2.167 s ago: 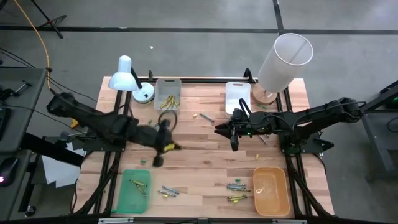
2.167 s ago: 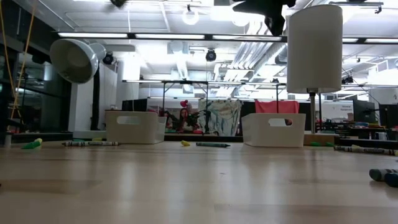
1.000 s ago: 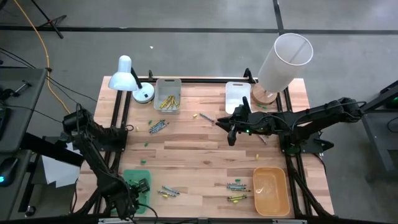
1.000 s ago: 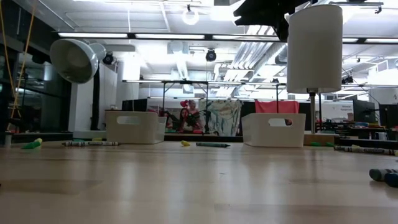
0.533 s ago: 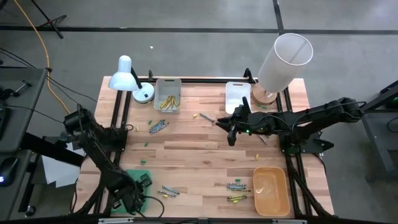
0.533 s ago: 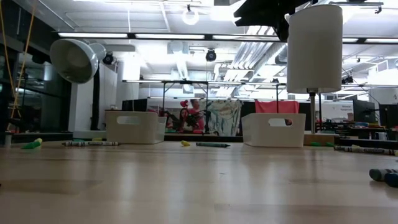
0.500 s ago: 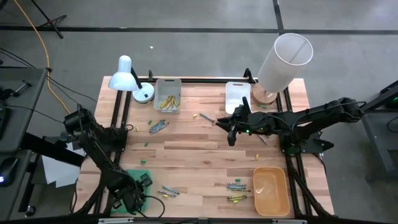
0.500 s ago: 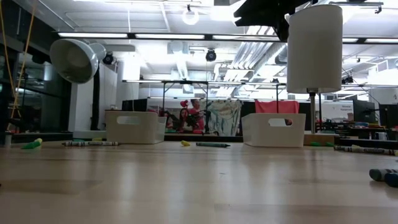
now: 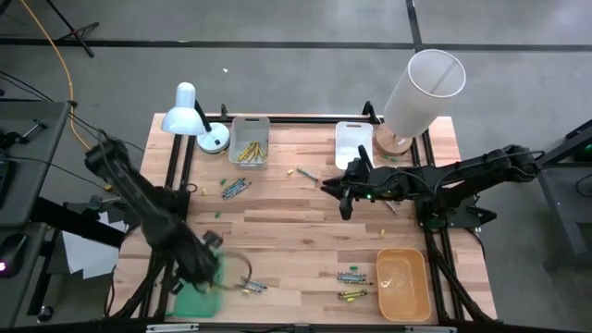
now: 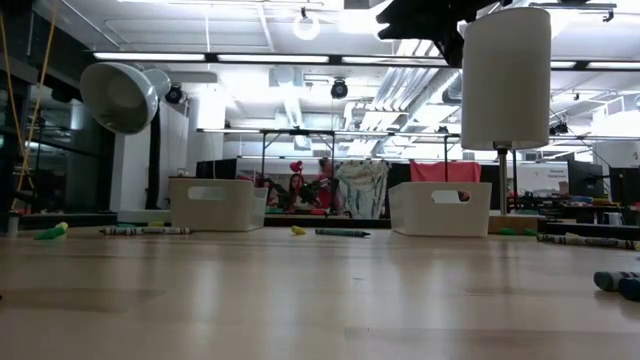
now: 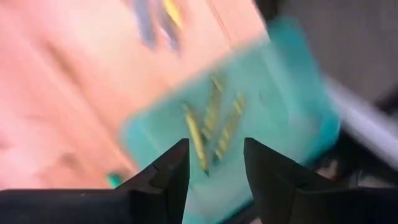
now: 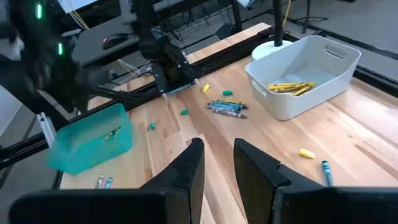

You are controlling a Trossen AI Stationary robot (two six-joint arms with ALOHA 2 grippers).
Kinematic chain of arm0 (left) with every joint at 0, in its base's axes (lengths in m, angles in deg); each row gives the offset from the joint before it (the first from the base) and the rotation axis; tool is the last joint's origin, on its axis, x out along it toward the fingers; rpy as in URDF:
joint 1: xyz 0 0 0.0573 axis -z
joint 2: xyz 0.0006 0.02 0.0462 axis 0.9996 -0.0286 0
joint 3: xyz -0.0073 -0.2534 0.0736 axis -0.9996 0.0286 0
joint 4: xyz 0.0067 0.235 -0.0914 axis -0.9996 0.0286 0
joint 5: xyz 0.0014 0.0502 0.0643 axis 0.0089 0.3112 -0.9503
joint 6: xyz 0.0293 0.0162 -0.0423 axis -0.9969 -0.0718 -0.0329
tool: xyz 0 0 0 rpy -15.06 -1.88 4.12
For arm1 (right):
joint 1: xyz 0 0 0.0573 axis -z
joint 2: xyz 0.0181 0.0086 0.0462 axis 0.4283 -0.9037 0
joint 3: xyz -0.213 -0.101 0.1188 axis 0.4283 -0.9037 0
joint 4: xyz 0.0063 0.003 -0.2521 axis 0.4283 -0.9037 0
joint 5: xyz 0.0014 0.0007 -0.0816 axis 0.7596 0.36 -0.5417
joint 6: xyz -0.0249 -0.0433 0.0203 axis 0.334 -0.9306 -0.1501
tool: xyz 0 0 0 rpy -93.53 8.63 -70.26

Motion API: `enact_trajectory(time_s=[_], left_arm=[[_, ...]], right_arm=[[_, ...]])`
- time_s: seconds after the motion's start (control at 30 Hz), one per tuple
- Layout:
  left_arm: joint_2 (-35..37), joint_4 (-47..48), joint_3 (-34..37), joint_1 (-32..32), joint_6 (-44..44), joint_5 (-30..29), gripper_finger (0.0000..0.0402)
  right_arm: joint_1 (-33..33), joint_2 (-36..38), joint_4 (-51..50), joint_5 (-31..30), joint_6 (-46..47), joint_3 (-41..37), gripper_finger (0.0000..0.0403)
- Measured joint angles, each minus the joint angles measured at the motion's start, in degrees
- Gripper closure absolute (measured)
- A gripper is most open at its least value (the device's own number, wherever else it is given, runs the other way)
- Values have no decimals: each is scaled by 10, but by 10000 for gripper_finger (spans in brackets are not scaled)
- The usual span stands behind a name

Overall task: Sort crayons
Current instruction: Put the green crayon into the green bin

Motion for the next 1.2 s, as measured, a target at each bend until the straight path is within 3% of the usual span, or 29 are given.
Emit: enact_trajectory(time_s=[0.13,0.23,0.4,0.57,0.8,1.03,1.1,1.2], left_arm=[[99,-75,3,-60,41,-162,270],[151,-208,41,-133,51,-249,273],[187,-503,171,-249,35,-256,275],[157,-754,277,-293,52,-255,275],[111,-802,287,-285,55,-253,275],[113,-802,287,-287,38,-244,275],[114,-804,286,-289,19,-249,275],[120,-803,287,-290,10,-273,275]], right_arm=[[0,0,7,0,-2,0,323],[0,0,23,11,-19,0,323],[0,0,48,44,-32,0,323],[0,0,55,58,-32,0,323],[0,0,55,59,-36,0,323],[0,0,55,60,-30,0,323],[0,0,58,88,0,0,323],[-7,0,54,184,60,10,323]])
